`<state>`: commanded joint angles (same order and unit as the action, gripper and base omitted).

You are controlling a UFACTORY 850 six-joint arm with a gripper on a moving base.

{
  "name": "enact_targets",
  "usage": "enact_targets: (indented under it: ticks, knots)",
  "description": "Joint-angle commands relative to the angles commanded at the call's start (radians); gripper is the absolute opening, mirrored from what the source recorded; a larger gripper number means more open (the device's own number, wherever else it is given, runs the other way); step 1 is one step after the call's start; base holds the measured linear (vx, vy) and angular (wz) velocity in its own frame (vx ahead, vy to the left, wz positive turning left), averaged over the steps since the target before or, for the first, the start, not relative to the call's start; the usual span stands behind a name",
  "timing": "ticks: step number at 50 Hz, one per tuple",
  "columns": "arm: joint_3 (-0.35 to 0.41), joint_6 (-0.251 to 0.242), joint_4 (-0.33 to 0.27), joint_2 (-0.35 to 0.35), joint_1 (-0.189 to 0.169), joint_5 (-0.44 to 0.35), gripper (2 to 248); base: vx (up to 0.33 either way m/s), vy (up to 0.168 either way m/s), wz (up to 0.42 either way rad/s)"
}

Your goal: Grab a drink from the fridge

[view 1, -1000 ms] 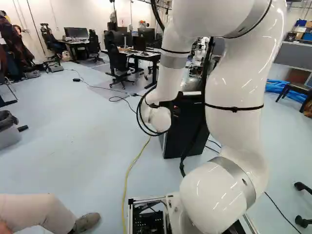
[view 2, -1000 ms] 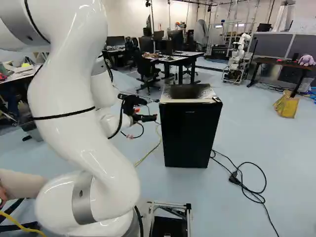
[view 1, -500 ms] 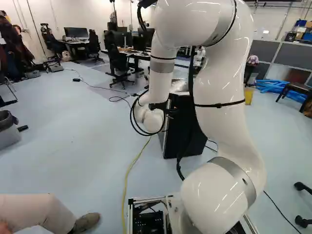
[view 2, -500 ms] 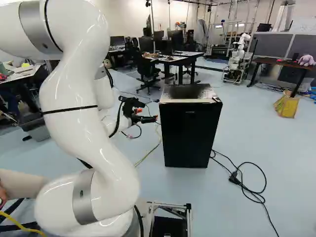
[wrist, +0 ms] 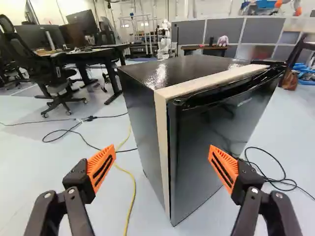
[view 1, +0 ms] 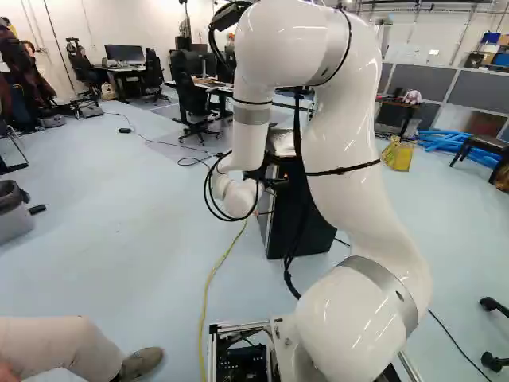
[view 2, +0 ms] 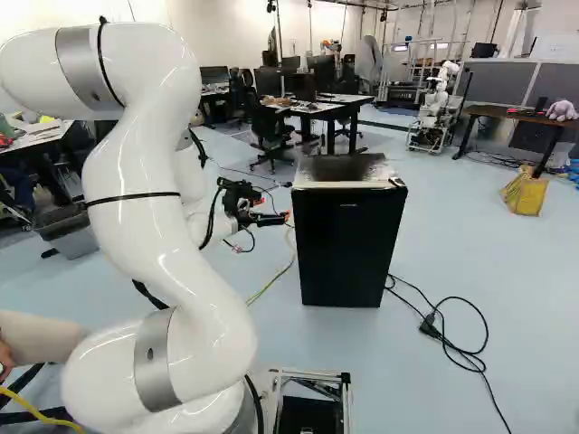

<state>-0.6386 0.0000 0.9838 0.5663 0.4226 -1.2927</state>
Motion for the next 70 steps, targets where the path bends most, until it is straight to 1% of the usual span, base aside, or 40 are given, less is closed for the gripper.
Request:
enact_targets:
  ticks: [28, 49, 58, 70]
  knots:
    - [-0.079, 0.0, 0.173, 0.048, 0.044, -0.088, 247, 0.0, 0.0, 0.0]
    - [-0.136, 0.0, 0.29, 0.08, 0.048, -0.095, 247, 0.0, 0.0, 0.0]
    - [-0.162, 0.0, 0.317, 0.094, 0.046, -0.095, 247, 0.0, 0.0, 0.0]
    - [-0.199, 0.0, 0.321, 0.114, 0.042, -0.095, 247, 0.0, 0.0, 0.0]
